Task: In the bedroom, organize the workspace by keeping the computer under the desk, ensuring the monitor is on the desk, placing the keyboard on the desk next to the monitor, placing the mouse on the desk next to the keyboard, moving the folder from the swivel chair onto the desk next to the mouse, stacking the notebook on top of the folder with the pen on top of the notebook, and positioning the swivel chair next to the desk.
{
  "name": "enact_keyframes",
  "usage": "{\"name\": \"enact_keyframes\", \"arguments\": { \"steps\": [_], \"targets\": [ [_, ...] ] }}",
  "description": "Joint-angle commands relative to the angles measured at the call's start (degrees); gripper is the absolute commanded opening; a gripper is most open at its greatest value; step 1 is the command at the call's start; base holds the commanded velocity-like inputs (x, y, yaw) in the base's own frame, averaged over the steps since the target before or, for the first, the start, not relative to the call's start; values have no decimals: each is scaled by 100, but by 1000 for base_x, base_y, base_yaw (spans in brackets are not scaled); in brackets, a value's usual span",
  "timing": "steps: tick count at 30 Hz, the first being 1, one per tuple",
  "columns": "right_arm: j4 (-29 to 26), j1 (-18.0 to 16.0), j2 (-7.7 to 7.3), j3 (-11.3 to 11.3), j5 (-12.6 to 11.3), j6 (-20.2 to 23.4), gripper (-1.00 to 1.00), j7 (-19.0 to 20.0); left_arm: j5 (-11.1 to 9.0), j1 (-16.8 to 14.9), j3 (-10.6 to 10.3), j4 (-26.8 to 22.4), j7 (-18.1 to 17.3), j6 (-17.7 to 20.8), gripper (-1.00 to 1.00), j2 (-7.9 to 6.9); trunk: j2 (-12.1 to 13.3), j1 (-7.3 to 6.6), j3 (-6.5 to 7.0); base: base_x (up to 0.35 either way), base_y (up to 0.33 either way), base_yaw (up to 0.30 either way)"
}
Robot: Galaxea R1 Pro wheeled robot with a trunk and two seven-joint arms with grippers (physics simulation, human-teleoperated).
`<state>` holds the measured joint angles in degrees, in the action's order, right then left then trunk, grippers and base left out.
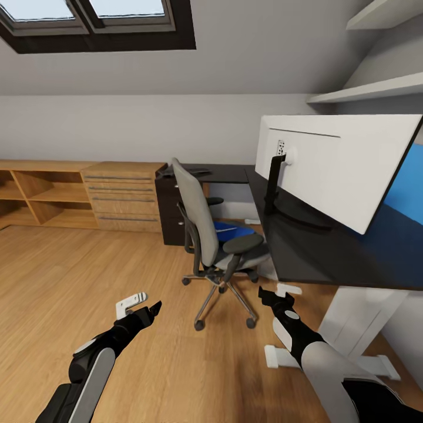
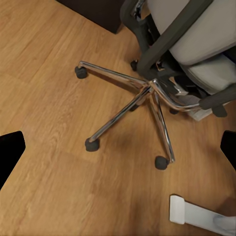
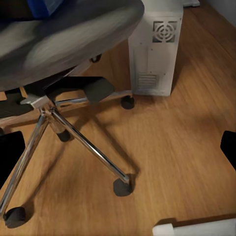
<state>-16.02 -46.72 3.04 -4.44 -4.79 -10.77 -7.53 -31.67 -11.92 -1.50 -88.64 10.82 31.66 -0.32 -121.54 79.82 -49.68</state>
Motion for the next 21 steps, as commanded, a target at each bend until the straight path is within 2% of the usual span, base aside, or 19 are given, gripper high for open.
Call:
{"name": "enact_keyframes", "arguments": {
  "steps": [1,21],
  "targets": [
    [6,-4,4,-22,-50,-31,100,13,-60,-3,-8,-8,52,16,100,-3,-44,22,-24,0,0,0],
    [-86,-5,1,23,-38,2,100,0,-59,-3,43,-199,61,34,100,-19,-846,461,-383,0,0,0]
  ]
}}
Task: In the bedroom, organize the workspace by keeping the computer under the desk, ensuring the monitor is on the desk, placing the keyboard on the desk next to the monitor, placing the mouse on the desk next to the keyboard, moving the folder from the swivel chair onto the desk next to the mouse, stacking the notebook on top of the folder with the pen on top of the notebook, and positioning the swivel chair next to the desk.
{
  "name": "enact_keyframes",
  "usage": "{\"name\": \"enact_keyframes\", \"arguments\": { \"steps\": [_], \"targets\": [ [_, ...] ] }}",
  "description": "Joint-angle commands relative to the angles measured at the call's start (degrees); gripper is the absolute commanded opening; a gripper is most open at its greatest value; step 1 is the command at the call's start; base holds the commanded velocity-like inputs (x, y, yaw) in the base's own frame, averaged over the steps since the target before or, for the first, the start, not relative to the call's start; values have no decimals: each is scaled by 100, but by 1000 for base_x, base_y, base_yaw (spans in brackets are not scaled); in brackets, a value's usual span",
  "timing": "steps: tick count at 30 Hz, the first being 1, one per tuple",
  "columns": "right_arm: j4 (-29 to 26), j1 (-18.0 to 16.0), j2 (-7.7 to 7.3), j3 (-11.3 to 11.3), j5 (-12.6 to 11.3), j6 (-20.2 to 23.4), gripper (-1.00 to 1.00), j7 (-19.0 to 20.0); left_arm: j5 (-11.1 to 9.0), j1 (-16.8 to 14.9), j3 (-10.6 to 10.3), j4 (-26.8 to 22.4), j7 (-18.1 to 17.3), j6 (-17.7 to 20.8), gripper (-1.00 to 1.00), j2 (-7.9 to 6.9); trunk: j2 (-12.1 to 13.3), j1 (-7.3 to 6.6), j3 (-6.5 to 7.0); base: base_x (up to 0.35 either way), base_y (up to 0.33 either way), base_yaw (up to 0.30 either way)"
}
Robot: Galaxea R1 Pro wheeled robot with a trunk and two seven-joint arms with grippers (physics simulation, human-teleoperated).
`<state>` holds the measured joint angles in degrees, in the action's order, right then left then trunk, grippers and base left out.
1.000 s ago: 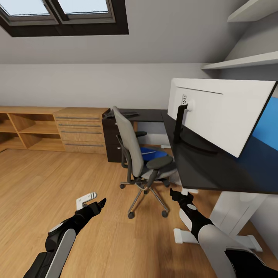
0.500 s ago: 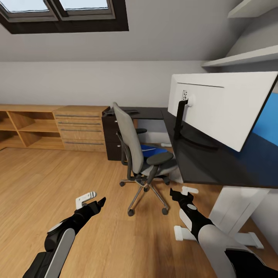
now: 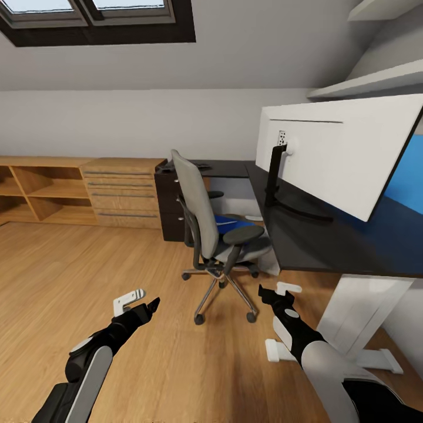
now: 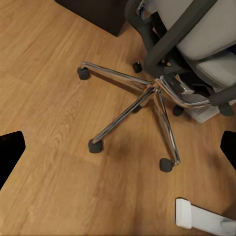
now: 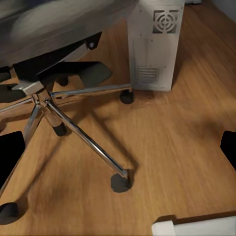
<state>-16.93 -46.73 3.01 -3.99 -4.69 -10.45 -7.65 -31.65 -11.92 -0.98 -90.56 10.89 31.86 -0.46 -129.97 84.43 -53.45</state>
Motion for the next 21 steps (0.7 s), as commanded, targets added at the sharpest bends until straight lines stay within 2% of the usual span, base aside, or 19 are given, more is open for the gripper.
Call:
{"name": "enact_keyframes", "arguments": {
  "steps": [1,13,21],
  "targets": [
    [-1,-6,5,-15,-49,-21,100,10,-61,-3,-8,-10,54,16,100,-5,-44,21,-24,0,0,0],
    [-35,-79,-14,5,-52,434,100,1,-61,-3,23,-31,54,21,100,-6,-525,285,-239,0,0,0],
    [31,-113,-5,43,-22,453,100,7,-61,-3,19,-26,59,22,100,-7,-846,461,-383,0,0,0]
  ]
}}
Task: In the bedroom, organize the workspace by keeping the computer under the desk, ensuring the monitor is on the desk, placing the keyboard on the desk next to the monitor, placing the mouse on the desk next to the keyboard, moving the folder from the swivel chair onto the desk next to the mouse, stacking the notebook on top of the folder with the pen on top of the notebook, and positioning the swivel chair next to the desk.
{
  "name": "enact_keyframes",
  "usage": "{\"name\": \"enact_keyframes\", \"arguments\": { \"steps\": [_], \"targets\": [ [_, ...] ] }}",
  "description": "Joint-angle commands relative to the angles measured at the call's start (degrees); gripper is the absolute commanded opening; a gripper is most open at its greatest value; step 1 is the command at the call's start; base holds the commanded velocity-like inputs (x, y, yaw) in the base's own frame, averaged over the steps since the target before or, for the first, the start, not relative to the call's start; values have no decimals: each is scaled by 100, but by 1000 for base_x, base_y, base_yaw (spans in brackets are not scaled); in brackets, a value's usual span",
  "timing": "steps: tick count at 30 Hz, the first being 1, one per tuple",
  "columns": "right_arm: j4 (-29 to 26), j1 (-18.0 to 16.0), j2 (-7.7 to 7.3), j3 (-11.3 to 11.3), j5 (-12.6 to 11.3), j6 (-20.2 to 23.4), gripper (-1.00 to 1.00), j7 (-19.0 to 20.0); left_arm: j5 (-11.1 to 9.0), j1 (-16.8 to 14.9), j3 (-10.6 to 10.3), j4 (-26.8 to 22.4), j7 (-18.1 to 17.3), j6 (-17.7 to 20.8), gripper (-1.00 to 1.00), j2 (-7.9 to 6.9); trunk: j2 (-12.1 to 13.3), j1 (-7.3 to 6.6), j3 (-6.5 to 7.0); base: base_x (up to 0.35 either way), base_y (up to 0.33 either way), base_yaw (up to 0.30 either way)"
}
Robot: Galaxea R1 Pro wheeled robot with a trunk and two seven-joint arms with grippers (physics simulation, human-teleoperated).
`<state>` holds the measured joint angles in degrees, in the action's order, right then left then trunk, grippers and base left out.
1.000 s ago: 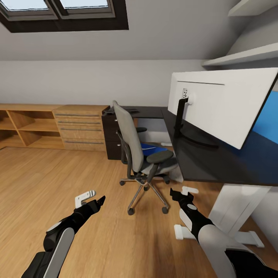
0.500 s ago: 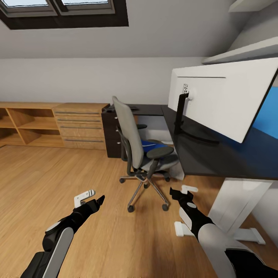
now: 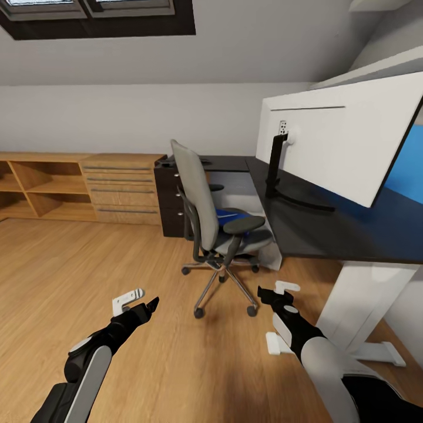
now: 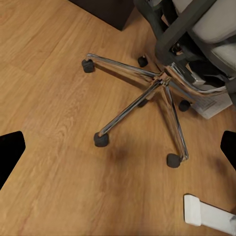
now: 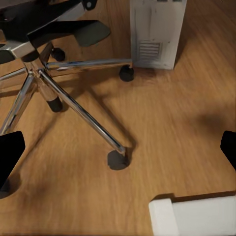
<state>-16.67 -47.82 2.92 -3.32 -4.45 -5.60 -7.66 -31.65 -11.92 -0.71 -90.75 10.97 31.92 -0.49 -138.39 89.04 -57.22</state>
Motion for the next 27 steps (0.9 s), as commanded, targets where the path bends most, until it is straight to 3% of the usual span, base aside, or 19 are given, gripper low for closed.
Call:
{"name": "enact_keyframes", "arguments": {
  "steps": [1,5,7,16,22,27],
  "targets": [
    [0,-6,0,-10,-33,-42,100,9,-61,-3,-8,-6,52,17,100,-4,-44,21,-24,0,0,0],
    [-15,-8,-14,9,-15,-113,100,10,-61,-2,-8,-5,54,17,100,-4,-124,65,-60,0,0,0],
    [-14,-8,-18,14,-6,-432,100,10,-61,-3,-8,-4,55,16,100,-4,-124,65,-60,0,0,0],
    [-1,-8,-5,24,-4,-640,100,3,-61,-3,-8,-4,55,16,100,-4,-485,263,-221,0,0,0],
    [-20,-8,-1,24,1,-655,100,-9,-61,-3,-8,1,55,16,100,-4,-493,278,-354,0,0,0],
    [-32,-8,-2,24,4,-660,100,-10,-61,-2,-8,11,53,16,100,-12,-493,278,-354,0,0,0]
  ]
}}
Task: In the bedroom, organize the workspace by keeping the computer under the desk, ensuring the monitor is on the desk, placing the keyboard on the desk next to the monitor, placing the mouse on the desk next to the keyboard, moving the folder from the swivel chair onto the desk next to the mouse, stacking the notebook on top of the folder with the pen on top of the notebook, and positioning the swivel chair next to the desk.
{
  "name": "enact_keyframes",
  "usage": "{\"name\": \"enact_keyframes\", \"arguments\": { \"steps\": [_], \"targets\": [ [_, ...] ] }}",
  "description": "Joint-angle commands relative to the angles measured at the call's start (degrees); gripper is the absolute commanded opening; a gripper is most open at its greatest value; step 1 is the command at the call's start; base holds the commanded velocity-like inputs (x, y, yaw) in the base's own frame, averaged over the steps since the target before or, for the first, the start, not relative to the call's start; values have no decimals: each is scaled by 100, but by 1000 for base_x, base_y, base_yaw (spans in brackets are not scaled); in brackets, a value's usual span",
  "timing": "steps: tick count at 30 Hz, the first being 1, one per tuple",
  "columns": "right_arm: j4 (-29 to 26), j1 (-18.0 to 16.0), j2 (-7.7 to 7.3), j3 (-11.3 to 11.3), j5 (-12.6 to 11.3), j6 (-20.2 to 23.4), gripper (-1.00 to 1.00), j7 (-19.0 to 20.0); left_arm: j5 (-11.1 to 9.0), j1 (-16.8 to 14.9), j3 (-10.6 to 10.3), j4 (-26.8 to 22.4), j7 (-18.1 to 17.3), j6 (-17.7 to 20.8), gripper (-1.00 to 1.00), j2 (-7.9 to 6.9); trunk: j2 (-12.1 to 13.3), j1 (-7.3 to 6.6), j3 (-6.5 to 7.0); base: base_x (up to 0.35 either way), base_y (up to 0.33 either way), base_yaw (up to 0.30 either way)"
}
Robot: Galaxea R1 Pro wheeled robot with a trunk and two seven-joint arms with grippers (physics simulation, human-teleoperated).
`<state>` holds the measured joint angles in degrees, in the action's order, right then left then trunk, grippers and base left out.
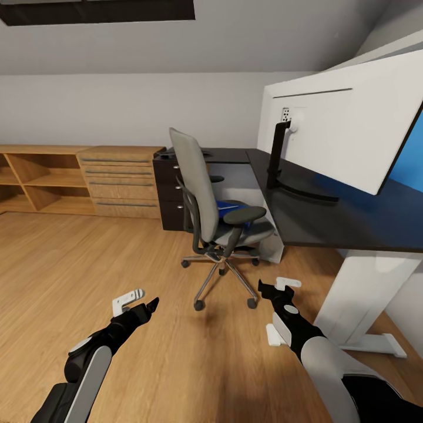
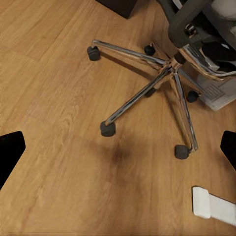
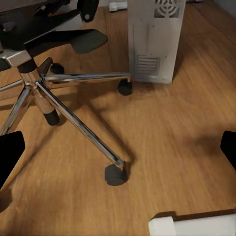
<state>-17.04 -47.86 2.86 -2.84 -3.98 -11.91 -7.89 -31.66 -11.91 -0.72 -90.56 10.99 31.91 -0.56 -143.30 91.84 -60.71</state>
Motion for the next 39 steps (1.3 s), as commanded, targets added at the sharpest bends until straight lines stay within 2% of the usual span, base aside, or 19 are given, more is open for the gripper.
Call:
{"name": "enact_keyframes", "arguments": {
  "steps": [1,6,23,31,39],
  "targets": [
    [2,-1,4,-24,-42,-30,100,14,-60,-4,-8,-2,48,17,100,-9,-2,-1,-5,0,0,0],
    [-1,4,4,-24,-42,-103,100,14,-51,-4,-8,24,48,15,100,-20,-2,-1,-5,84,11,0],
    [3,5,-6,-29,-49,-215,100,19,-51,-4,-6,39,53,11,100,-53,-2,-1,-5,257,31,0],
    [-2,5,-8,-32,-58,-216,100,17,-58,-4,1,39,46,8,100,-60,-2,-1,-5,59,0,0],
    [-3,5,-5,-33,-59,-216,100,16,-76,-4,1,40,37,9,100,-182,-2,-1,-5,45,0,0]
  ]
}}
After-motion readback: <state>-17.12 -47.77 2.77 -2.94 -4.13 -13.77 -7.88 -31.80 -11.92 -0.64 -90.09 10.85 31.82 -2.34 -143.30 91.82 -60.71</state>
